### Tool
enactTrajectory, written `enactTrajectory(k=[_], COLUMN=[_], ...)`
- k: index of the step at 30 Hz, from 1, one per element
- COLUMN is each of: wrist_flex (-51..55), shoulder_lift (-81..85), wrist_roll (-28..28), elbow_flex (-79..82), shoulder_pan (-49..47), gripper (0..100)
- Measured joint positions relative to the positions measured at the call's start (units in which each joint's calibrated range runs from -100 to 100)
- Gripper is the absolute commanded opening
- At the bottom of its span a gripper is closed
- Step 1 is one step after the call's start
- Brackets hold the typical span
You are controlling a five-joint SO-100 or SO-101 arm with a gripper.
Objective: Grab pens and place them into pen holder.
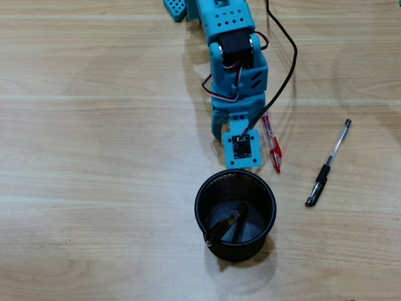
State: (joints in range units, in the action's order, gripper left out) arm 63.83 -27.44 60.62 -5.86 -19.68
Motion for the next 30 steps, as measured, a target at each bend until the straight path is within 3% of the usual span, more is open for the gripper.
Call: enactTrajectory(k=[9, 18, 30], wrist_flex=[-0.17, -0.09, -0.09], shoulder_lift=[0.25, 0.25, 0.42], wrist_roll=[0.00, 0.00, 0.05], elbow_flex=[1.95, 2.04, 2.04], shoulder_pan=[0.00, 0.48, 0.38], gripper=[18, 3, 2])
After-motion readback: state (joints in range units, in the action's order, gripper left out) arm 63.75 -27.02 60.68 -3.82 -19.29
